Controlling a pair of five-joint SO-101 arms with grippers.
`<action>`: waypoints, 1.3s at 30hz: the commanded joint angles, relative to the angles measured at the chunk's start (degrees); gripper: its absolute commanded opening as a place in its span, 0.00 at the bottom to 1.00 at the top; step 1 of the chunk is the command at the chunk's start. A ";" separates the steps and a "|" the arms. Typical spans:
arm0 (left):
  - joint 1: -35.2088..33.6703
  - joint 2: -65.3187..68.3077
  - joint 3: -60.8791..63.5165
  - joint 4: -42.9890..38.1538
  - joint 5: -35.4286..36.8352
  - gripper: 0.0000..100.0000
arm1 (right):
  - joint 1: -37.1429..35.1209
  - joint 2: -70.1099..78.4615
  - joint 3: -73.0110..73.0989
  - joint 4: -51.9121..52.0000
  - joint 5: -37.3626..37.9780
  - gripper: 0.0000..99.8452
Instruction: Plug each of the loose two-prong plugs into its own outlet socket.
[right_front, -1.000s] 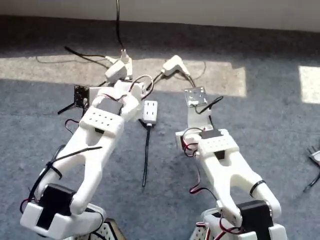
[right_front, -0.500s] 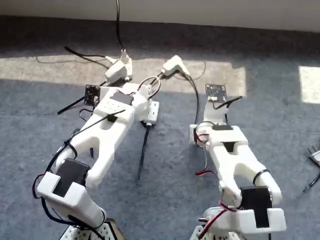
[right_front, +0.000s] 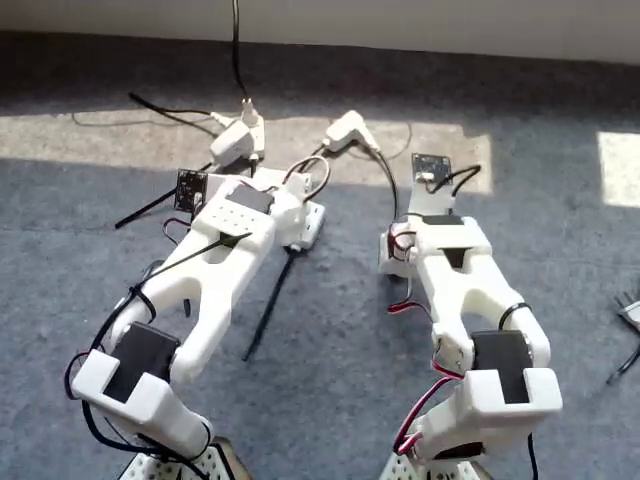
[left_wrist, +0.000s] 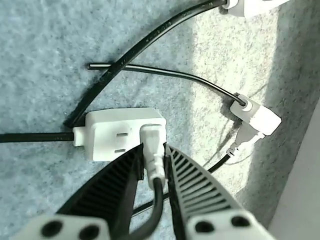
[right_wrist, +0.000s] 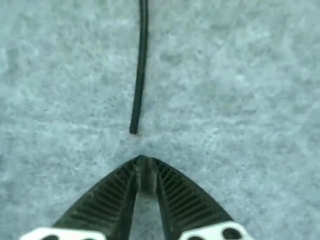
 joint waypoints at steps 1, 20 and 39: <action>2.42 -3.47 -2.15 0.18 -0.18 0.01 | 1.27 0.22 -2.86 0.04 -0.88 0.01; 1.71 0.66 -1.89 -3.60 -4.22 0.01 | 1.27 0.31 -2.95 0.04 -0.79 0.01; 1.27 -0.48 -2.07 -1.85 -4.22 0.01 | 1.27 0.31 -2.95 0.04 -0.70 0.01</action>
